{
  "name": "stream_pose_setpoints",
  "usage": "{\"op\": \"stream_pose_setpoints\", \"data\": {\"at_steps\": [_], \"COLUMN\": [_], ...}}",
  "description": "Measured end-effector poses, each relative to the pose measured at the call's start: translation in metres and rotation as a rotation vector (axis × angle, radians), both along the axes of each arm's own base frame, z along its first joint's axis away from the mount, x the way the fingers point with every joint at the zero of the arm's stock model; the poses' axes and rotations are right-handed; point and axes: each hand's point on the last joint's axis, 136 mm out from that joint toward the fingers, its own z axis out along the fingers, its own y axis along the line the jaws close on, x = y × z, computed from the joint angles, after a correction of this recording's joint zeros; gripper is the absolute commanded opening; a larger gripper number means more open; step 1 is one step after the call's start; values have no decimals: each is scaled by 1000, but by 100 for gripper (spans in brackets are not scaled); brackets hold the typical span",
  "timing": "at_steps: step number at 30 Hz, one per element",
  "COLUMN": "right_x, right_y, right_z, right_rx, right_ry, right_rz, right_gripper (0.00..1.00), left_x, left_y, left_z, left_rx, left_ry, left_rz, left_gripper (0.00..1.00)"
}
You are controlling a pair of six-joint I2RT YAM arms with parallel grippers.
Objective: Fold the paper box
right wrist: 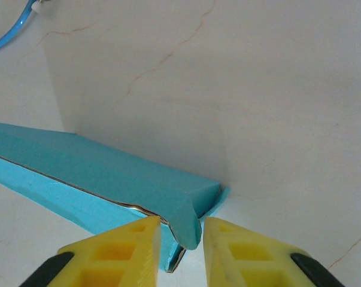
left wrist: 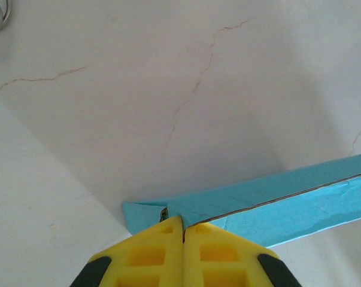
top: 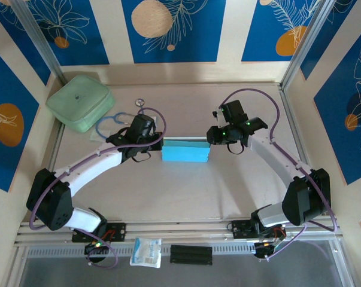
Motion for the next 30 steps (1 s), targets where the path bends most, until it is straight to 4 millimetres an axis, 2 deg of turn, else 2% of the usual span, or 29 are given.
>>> {"op": "stream_pose_setpoints", "data": {"at_steps": [10, 15, 30], "right_x": [2, 2, -10], "right_y": [2, 1, 7], "right_z": [0, 0, -11], "right_rx": [14, 29, -12], "right_ry": [2, 20, 54], "right_rz": [-13, -48, -153], "right_gripper": [5, 0, 0], "left_x": [-1, 1, 2], "left_y": [-1, -3, -4], "left_z": [0, 0, -1], "left_rx": [-2, -2, 5], "left_ry": [1, 3, 6], "left_rz": [-4, -5, -4], "left_gripper": [2, 2, 2]}}
